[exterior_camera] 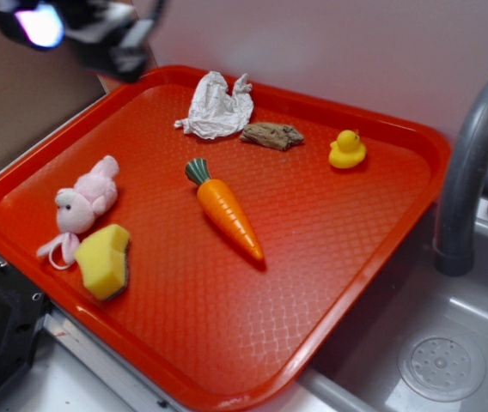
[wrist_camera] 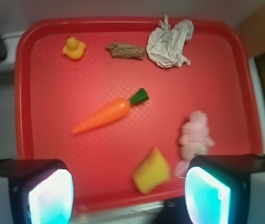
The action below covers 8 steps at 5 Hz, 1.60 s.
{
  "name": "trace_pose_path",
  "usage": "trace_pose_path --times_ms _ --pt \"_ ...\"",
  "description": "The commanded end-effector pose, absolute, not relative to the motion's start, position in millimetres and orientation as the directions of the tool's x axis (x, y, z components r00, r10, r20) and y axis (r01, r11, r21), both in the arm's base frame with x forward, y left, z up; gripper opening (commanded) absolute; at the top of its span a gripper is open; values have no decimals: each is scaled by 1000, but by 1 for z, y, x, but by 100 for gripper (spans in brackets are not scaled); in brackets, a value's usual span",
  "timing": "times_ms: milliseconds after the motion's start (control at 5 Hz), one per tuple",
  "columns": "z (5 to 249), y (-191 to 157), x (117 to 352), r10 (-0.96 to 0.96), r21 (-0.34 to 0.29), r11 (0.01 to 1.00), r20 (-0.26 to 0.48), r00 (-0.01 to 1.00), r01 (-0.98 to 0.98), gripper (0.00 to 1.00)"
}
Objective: Grab the carrot.
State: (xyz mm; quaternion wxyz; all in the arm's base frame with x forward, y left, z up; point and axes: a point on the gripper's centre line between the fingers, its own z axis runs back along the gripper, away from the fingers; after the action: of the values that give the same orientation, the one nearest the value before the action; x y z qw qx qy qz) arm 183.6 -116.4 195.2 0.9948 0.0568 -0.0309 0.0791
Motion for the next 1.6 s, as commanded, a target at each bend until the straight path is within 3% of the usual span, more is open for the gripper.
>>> trace_pose_path --times_ms 0,200,400,600,1200,1400 --pt "173 -114 228 605 49 792 61 794 -608 100" --pt "152 -106 232 711 5 703 8 703 -712 100" --pt "121 -88 232 714 -75 696 -33 699 -715 100" --pt "101 -86 232 711 -149 677 -121 692 -721 100" --pt "60 -89 238 697 -237 622 -264 666 -746 100" --pt "54 -85 236 685 -252 592 -344 642 -766 100"
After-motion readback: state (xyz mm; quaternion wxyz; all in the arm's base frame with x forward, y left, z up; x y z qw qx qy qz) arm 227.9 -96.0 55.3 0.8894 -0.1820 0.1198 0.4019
